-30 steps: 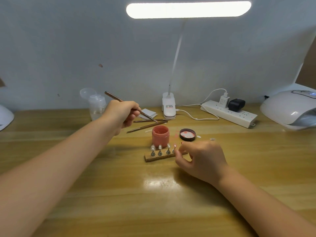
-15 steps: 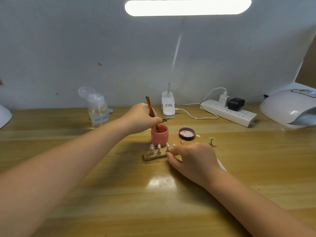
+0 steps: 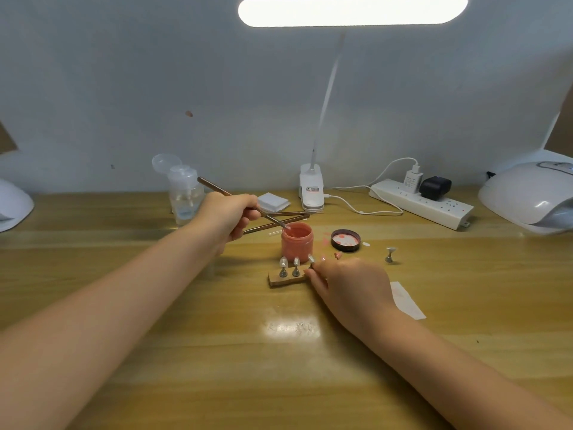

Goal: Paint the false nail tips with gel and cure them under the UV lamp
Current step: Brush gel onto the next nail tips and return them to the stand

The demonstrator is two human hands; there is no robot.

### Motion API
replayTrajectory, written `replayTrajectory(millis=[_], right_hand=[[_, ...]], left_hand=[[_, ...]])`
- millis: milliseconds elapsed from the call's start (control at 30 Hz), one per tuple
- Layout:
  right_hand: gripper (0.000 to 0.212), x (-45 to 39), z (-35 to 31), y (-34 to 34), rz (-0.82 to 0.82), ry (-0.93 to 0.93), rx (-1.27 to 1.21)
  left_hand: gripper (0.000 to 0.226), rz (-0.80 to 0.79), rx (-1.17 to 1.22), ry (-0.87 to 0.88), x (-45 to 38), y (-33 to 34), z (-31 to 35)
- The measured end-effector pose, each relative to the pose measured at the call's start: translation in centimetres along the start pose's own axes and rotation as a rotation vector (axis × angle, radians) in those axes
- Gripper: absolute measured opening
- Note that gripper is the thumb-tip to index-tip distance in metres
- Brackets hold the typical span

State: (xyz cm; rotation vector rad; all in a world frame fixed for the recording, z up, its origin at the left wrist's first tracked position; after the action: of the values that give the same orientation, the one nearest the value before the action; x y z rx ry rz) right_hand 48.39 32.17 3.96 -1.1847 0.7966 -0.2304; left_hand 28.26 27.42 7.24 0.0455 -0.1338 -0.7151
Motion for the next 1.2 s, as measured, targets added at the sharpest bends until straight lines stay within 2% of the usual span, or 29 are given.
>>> replayTrajectory(millis=[133,300,433,533,600,733,800,967,1067,1200], right_hand=[[0.034,0.1,-0.1,0.0,0.017,-0.017,-0.012],[0.029,0.4,0.2,-0.9,0.136,-0.017,-0.121],[0.017,0.4,0.6,-1.7,0.189,0.018,-0.348],[0.007,0.2,1.0,-2.5,0.233,0.079,-0.55],[0.003,0.0,1.4,-2.7,0.215,0.129,-0.677],[0.005,-0.1,2.2,-2.7,0.211,0.221,-0.925],[0.006,-0.3,2.6,-2.8,0.219,0.246,-1.002],[0.018,-0.5,3.4,-3.4,0.277,0.22,-1.056],[0.02,-0.6,3.5,-3.7,0.302,0.205,-1.035],[0.019,-0.7,3.6,-3.8,0.328,0.185,-0.965]], left_hand=[[0.019,0.032,0.074,-0.017,-0.1,-1.2,-0.7],[0.018,0.023,0.209,0.021,0.4,-1.6,-1.3],[0.019,0.07,0.192,0.073,1.1,-2.2,-2.6],[0.015,0.109,0.27,0.159,1.9,-3.4,-2.9],[0.01,0.073,0.311,0.245,3.1,-3.7,-2.5],[0.011,-0.123,0.318,0.415,6.8,-2.4,-0.8],[0.018,-0.188,0.287,0.477,8.5,-1.7,0.1],[0.014,-0.266,0.06,0.72,12.1,-0.3,1.2],[0.018,-0.302,-0.074,0.84,13.4,0.5,1.5],[0.02,-0.331,-0.18,0.914,14.1,1.2,1.5]])
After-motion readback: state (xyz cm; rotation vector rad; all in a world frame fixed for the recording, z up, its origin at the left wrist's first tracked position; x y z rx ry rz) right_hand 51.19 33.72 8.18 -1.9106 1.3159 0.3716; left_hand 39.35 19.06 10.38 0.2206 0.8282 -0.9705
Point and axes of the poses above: each hand's wrist, its own x-axis away from the middle knuckle, its own y-axis out of the palm, z = x × y, the point moved 6 cm from there along -x, towards the middle knuckle, and after that the axes turned 13 degrees about x, right-handed, at the moved point
